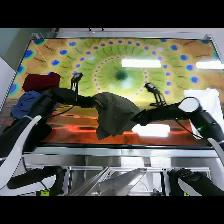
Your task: Fold the shirts.
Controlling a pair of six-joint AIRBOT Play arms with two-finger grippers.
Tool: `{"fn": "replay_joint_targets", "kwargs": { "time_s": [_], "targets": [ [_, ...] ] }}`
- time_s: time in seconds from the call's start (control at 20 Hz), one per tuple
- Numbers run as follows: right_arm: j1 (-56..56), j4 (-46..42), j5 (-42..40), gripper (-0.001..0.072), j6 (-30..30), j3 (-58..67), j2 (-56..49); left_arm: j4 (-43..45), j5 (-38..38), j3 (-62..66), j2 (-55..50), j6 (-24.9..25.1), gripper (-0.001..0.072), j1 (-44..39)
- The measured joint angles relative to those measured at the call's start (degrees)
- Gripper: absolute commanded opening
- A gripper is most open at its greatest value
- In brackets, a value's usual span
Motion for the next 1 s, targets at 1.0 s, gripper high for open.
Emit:
{"fn": "replay_joint_targets", "kwargs": {
  "time_s": [1.0],
  "targets": [
    [-5.1,-19.6,-1.5,0.0027,-1.3,64.9,3.2,1.4,19.0,51.3,20.5,-11.7,0.0023,-5.0]
  ]
}}
